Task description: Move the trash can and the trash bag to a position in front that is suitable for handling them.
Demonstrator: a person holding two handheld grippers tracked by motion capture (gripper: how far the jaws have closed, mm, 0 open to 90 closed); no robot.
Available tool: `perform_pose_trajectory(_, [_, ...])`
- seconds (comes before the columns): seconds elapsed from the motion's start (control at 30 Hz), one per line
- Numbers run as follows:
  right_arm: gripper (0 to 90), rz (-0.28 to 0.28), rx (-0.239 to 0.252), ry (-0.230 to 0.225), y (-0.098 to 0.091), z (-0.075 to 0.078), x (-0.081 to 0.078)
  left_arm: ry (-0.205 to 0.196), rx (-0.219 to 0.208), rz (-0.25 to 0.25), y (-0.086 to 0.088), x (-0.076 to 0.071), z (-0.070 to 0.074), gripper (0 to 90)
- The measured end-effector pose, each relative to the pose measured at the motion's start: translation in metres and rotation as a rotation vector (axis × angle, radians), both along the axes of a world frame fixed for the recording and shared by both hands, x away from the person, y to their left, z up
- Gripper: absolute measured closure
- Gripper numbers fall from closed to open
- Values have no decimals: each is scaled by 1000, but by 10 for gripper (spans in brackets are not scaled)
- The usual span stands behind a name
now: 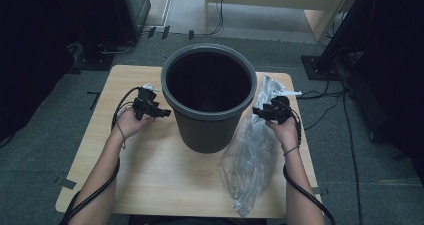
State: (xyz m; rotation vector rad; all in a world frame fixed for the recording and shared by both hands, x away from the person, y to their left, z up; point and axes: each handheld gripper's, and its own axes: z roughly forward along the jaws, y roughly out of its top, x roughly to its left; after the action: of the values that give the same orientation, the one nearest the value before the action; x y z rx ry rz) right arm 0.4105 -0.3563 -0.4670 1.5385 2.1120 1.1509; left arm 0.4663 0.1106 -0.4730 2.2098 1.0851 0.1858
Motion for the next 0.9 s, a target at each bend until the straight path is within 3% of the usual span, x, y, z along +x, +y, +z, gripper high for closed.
perform_pose_trajectory(0.1, [451,4,20,-13,4,0,2,6,-52,4,-1,5,1,281])
perform_pose_trajectory(0.23, [425,24,37,-42,14,-1,4,-1,-48,-8,-7,8,0,307])
perform_pose_trajectory(0.3, [408,27,64,-55,17,-1,4,-9,-65,-4,-8,10,-1,307])
perform_pose_trajectory(0.53, [405,40,96,-94,31,3,3,-56,-159,19,-9,8,2,308])
perform_pose_trajectory(0.67, [389,72,89,-105,39,5,2,-50,-211,16,-10,7,4,306])
perform_pose_trajectory(0.73, [424,105,91,-109,44,7,0,-40,-225,5,-11,6,5,305])
perform_pose_trajectory(0.8, [425,105,73,-122,45,8,-2,-37,-234,-15,-14,3,5,306])
perform_pose_trajectory(0.9, [438,105,88,-122,45,8,-4,-42,-223,-34,-18,0,6,346])
